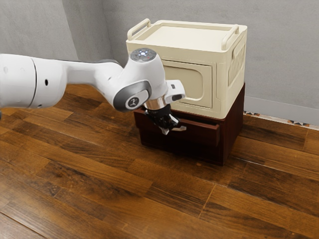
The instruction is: Push the drawer handle with one arm to close the drawer
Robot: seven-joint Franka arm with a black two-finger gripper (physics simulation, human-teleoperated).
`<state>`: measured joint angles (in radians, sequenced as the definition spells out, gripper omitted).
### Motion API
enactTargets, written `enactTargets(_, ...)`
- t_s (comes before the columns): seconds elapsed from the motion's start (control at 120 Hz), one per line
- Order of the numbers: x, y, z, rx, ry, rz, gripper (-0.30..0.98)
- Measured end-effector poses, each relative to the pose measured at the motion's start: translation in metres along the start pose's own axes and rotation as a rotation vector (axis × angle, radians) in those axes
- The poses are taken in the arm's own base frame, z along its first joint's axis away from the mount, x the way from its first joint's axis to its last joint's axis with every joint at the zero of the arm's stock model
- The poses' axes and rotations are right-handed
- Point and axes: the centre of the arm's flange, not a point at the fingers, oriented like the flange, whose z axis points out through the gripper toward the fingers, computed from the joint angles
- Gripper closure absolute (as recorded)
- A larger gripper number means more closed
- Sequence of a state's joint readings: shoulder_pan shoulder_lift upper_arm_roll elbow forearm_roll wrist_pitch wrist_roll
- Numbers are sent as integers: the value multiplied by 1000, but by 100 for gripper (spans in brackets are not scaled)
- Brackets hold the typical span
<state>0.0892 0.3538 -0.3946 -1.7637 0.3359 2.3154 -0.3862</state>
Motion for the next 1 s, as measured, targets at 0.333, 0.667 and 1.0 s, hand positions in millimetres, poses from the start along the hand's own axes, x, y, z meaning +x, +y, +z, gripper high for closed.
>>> enactTargets(0.333,16,1,3,-2,29,0,78)
enactTargets(0.667,25,2,4,-11,40,-6,79)
enactTargets(1.0,-70,1,-205,-5,-60,-159,59)
